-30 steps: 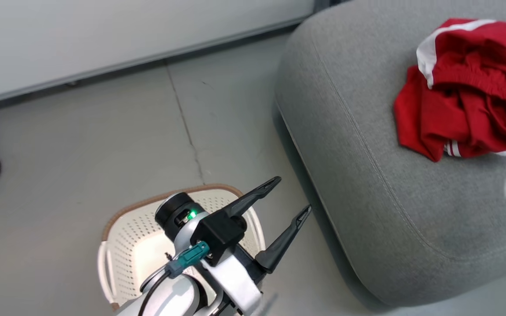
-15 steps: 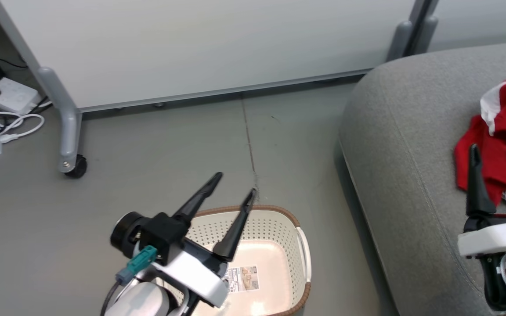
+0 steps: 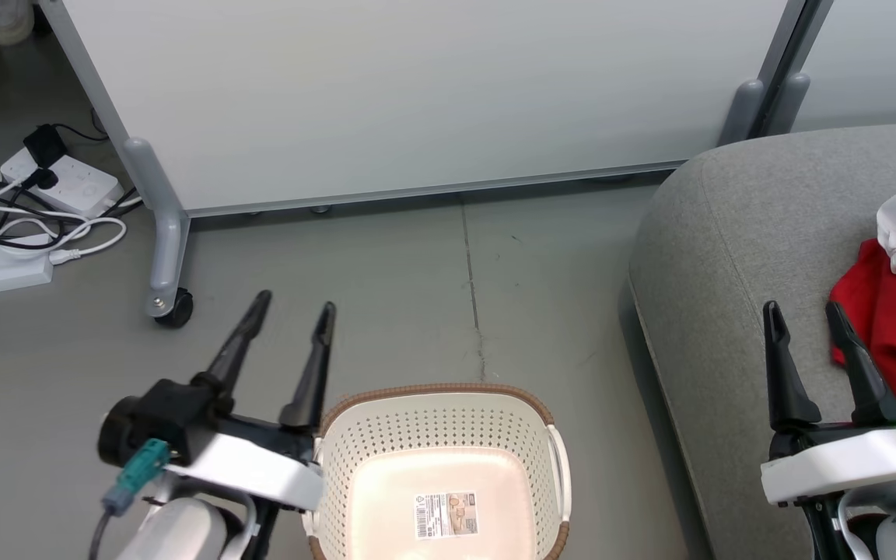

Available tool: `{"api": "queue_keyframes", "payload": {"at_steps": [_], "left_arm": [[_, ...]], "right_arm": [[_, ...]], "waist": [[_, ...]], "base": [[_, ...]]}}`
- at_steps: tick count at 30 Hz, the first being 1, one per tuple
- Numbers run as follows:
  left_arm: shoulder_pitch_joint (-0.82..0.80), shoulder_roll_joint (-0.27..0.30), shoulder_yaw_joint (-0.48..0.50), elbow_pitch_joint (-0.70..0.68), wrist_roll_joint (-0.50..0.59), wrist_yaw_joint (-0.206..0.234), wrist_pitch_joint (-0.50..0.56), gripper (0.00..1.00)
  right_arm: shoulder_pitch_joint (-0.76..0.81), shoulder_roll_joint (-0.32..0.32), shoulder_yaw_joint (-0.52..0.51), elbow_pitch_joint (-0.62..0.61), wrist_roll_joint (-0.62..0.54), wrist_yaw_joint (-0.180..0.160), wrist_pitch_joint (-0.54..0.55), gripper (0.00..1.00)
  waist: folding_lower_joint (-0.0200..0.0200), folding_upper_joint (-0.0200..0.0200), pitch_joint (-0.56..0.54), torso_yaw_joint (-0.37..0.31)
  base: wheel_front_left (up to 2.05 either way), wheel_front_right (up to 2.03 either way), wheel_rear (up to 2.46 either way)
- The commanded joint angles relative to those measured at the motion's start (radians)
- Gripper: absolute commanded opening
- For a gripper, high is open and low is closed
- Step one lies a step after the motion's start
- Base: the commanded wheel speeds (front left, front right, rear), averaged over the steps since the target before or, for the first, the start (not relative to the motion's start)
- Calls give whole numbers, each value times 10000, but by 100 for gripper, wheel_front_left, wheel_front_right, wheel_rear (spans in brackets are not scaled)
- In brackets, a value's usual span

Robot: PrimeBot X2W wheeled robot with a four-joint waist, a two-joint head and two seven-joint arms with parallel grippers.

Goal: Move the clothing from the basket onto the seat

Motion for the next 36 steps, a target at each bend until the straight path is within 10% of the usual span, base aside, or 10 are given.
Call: {"api": "queue_keyframes", "payload": {"at_steps": [1,18,36], "left_arm": [[193,-14,375,-70,130,51,-55,100],[2391,-495,3895,163,1246,-789,-53,100],[3354,-1220,4257,469,2283,-1569,-54,100]], "right_arm": [[83,-8,-1,-14,-72,6,46,100],[628,-160,78,-218,-453,6,228,100],[1507,22,87,-657,-788,6,848,100]], "waist": [[0,-1,-46,1],[0,-1,-438,-4],[0,-1,-789,140]], "base": [[0,0,0],[0,0,0],[0,0,0]]}}
